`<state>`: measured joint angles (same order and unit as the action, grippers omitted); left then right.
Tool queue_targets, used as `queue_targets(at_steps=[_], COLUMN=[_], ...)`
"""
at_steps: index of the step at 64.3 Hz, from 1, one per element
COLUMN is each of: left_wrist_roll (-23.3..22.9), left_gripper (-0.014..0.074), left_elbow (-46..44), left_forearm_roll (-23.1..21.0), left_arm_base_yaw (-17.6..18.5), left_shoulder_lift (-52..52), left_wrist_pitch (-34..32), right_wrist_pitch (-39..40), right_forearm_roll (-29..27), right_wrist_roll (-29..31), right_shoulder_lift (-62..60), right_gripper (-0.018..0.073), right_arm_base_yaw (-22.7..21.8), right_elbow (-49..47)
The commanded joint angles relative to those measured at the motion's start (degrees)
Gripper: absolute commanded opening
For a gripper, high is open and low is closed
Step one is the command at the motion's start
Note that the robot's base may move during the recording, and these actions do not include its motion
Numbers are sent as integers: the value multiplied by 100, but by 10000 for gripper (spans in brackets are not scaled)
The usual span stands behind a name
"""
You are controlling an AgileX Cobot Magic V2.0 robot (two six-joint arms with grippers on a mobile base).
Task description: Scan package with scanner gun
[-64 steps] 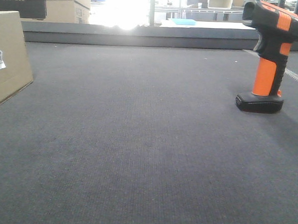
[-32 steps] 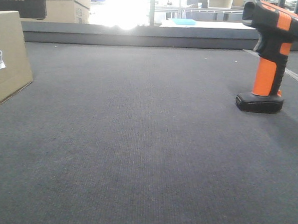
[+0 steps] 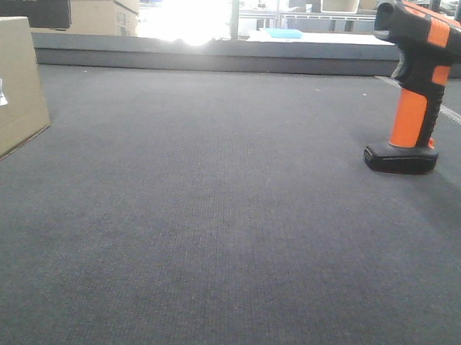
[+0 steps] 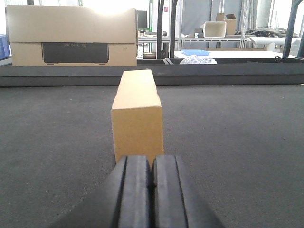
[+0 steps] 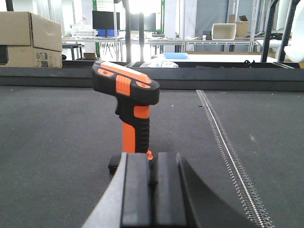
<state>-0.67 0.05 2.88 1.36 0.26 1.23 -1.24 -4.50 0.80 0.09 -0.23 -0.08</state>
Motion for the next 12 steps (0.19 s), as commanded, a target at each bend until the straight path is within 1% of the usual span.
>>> queue_targets(at_steps=[1,12], left_wrist_roll=[23,23], left_gripper=[-111,-111], left_elbow=[-5,-5], left_forearm_roll=[-13,-13], left_arm_base_yaw=[-8,-8], left_shoulder_lift=[-26,-26], left_wrist_pitch=[-88,-88], right_wrist_pitch=[86,86], right_forearm_roll=[-6,-6], right_wrist_roll=[24,24], right_shoulder_lift=[-9,-9], right_gripper=[-160,-160], right_arm_base_yaw=[-26,-26], right_elbow=[8,8])
